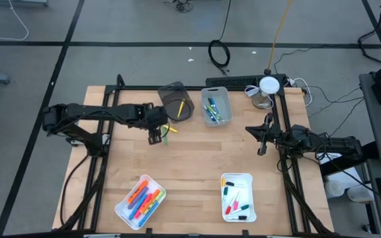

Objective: Pick & Place Markers
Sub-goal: Put the yellow pen into the black bin

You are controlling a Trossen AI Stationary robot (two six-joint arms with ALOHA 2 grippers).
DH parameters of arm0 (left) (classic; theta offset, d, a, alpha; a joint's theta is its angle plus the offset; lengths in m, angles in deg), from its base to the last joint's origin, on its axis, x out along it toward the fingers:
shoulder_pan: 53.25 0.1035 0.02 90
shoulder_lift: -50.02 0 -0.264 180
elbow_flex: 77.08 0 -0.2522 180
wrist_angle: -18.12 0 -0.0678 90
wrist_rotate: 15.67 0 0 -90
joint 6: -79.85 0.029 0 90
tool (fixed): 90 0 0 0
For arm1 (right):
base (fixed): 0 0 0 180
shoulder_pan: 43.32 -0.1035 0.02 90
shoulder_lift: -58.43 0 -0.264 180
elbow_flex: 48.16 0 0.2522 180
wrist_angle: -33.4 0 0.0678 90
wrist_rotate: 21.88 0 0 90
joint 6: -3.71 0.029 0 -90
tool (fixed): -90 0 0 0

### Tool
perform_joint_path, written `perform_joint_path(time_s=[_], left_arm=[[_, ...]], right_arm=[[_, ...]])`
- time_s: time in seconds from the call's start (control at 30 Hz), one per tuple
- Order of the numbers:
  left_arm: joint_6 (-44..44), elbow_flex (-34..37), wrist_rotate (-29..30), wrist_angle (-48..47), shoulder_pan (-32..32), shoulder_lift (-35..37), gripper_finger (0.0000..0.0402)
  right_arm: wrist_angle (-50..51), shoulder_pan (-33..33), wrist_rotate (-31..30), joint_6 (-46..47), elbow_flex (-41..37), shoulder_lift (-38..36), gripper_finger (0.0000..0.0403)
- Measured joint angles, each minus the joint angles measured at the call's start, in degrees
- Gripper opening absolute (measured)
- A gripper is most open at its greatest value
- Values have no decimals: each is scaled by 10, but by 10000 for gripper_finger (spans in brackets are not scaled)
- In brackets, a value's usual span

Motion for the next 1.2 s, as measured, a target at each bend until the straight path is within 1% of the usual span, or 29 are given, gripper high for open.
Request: perform_joint_path(time_s=[0.03, 0.17, 0.2, 0.33, 0.4, 0.53, 0.8, 0.9, 1.07, 1.2], left_arm=[[16, 8, -8, 10, 8, 0, 236], [59, 25, -85, 36, 40, 0, 237], [69, 26, -94, 41, 46, -1, 237], [96, 26, -104, 58, 81, -16, 237], [105, 26, -114, 60, 95, -30, 237], [128, 26, -115, 58, 117, -68, 237], [171, 26, -115, 68, 123, -123, 237], [175, 26, -115, 68, 123, -141, 234], [180, 23, -122, 70, 123, -166, 206], [176, 23, -125, 71, 122, -167, 175]], right_arm=[[0, 0, 0, 0, 0, 0, 0], [0, 0, 0, 0, 0, 0, 0], [0, 0, 0, 0, 0, 0, 0], [0, 0, 0, 0, 0, 0, 0], [0, 0, 0, 0, 0, 0, 0], [0, 0, 0, 0, 0, 0, 0], [0, 0, 0, 0, 0, 0, 0], [0, 0, 0, 0, 0, 0, 0], [0, 0, 0, 0, 0, 0, 0], [0, 0, 0, 0, 0, 0, 0]])
